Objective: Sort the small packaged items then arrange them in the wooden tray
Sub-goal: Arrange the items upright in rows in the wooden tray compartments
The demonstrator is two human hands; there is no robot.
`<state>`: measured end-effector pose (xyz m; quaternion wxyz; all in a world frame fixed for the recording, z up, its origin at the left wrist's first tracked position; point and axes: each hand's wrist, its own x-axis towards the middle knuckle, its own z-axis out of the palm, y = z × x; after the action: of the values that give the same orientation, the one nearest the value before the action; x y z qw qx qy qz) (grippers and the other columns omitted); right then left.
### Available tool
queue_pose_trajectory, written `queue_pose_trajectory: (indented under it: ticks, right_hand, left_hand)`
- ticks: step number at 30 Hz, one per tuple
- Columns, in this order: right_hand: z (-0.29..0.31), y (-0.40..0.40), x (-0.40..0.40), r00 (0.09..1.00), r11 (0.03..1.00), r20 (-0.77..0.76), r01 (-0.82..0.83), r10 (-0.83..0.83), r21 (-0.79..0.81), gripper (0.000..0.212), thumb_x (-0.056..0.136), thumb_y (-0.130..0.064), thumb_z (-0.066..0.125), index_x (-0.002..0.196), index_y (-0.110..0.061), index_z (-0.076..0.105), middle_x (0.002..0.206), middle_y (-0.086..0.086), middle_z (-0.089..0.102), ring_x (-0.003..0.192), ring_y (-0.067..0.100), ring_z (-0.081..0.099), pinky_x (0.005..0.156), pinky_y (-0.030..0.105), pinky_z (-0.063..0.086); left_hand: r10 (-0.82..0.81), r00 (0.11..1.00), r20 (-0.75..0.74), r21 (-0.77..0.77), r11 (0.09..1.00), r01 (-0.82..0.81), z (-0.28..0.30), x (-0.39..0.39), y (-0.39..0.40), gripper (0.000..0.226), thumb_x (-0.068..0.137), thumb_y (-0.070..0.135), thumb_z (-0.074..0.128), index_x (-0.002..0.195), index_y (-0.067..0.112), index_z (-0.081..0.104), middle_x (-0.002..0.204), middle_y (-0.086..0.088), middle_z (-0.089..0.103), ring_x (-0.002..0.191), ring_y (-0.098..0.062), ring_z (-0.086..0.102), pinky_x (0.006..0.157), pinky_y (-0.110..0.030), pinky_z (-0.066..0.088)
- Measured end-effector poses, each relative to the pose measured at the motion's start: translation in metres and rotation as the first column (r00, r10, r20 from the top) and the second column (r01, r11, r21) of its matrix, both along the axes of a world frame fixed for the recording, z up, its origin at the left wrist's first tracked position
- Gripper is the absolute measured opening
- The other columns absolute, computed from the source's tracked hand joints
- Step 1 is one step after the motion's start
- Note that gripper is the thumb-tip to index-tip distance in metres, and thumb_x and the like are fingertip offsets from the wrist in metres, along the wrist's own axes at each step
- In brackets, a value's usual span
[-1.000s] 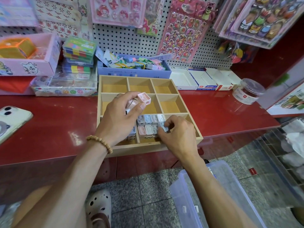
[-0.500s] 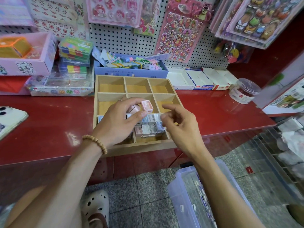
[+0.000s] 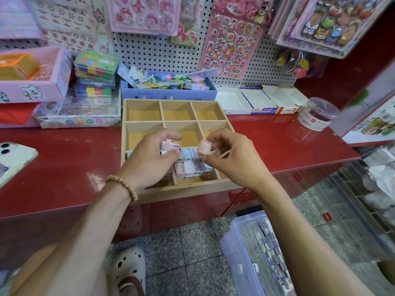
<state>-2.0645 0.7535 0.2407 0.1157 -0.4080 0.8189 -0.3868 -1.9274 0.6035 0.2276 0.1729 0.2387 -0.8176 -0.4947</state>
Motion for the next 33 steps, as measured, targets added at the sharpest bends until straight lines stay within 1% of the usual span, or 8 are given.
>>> queue_pose_trajectory:
  ticks: [2, 4, 9, 15, 20, 23, 28, 33]
  right_hand:
    - [-0.006, 0.000, -0.003, 0.989, 0.993, -0.144, -0.001, 0.018, 0.115, 0.033, 0.078, -0.029, 0.084, 0.106, -0.025, 0.067, 0.099, -0.006, 0.061, 0.080, 0.008, 0.057, 0.069, 0.024, 0.046]
    - [-0.013, -0.002, -0.001, 0.974, 0.973, -0.208, -0.046, 0.094, 0.226, 0.037, 0.080, -0.032, 0.082, 0.113, -0.025, 0.068, 0.109, -0.002, 0.056, 0.093, 0.011, 0.054, 0.072, 0.023, 0.039]
    - [-0.024, -0.006, -0.001, 0.935, 0.947, -0.323, -0.035, 0.144, 0.320, 0.043, 0.085, -0.026, 0.076, 0.126, -0.017, 0.067, 0.117, 0.003, 0.052, 0.113, 0.021, 0.049, 0.085, 0.028, 0.041]
    - [-0.026, -0.004, 0.003, 0.932, 0.977, -0.349, -0.020, 0.095, 0.213, 0.048, 0.084, -0.025, 0.075, 0.130, -0.016, 0.064, 0.116, 0.004, 0.056, 0.110, 0.020, 0.052, 0.083, 0.027, 0.040]
    - [-0.007, -0.007, 0.030, 0.986, 0.982, -0.085, -0.155, 0.147, -0.107, 0.048, 0.084, -0.017, 0.076, 0.130, -0.026, 0.063, 0.106, -0.007, 0.065, 0.093, 0.004, 0.060, 0.080, 0.018, 0.047]
    - [-0.005, -0.012, 0.040, 0.959, 0.964, -0.157, -0.250, 0.234, -0.088, 0.043, 0.083, -0.012, 0.071, 0.124, -0.025, 0.068, 0.099, -0.004, 0.061, 0.086, 0.008, 0.060, 0.078, 0.024, 0.049]
    - [0.004, -0.007, 0.037, 0.979, 0.988, -0.155, -0.142, 0.132, -0.055, 0.039, 0.082, -0.024, 0.080, 0.119, -0.018, 0.069, 0.088, -0.010, 0.059, 0.075, 0.007, 0.058, 0.072, 0.022, 0.049]
    - [0.010, -0.002, 0.034, 0.965, 0.978, -0.154, -0.207, 0.211, 0.039, 0.035, 0.082, -0.021, 0.081, 0.115, -0.018, 0.071, 0.082, -0.008, 0.065, 0.073, 0.009, 0.061, 0.072, 0.026, 0.051]
  left_hand:
    - [0.094, 0.996, 0.004, 0.113, 0.989, -0.094, -0.001, 0.000, -0.004, 0.017, 0.092, 0.018, 0.060, 0.101, 0.032, 0.066, 0.098, 0.001, 0.066, 0.064, -0.009, 0.060, 0.057, -0.024, 0.044]
    - [0.130, 0.991, 0.010, 0.206, 0.970, -0.130, -0.001, 0.000, -0.007, 0.014, 0.090, 0.019, 0.064, 0.096, 0.031, 0.067, 0.101, -0.002, 0.070, 0.075, -0.017, 0.066, 0.058, -0.028, 0.046]
    - [0.159, 0.987, 0.035, 0.323, 0.932, -0.162, 0.003, 0.000, -0.006, 0.019, 0.083, 0.020, 0.074, 0.099, 0.020, 0.064, 0.097, -0.005, 0.071, 0.065, -0.009, 0.059, 0.042, -0.018, 0.040]
    - [0.076, 0.994, 0.076, 0.376, 0.921, -0.099, 0.006, 0.002, -0.007, 0.009, 0.081, 0.019, 0.076, 0.085, 0.013, 0.070, 0.069, 0.001, 0.065, 0.056, -0.009, 0.054, 0.038, -0.018, 0.032]
    - [-0.032, 0.996, 0.077, 0.532, 0.847, -0.014, 0.010, 0.001, 0.000, 0.009, 0.084, 0.013, 0.071, 0.083, 0.005, 0.065, 0.062, -0.006, 0.062, 0.041, -0.008, 0.043, 0.034, -0.013, 0.021]
    - [-0.111, 0.991, 0.076, 0.591, 0.806, 0.045, 0.012, 0.000, 0.004, 0.008, 0.086, 0.010, 0.068, 0.086, 0.004, 0.062, 0.061, -0.007, 0.055, 0.041, -0.007, 0.048, 0.032, -0.012, 0.020]
    - [-0.105, 0.994, -0.001, 0.723, 0.687, 0.073, 0.013, 0.002, 0.007, 0.011, 0.091, 0.009, 0.060, 0.082, 0.003, 0.062, 0.059, -0.005, 0.051, 0.042, -0.008, 0.044, 0.032, -0.013, 0.017]
    - [-0.146, 0.987, 0.061, 0.646, 0.760, 0.073, 0.010, 0.005, 0.006, 0.017, 0.093, 0.014, 0.060, 0.092, -0.003, 0.066, 0.064, -0.008, 0.059, 0.045, -0.008, 0.043, 0.029, -0.014, 0.020]
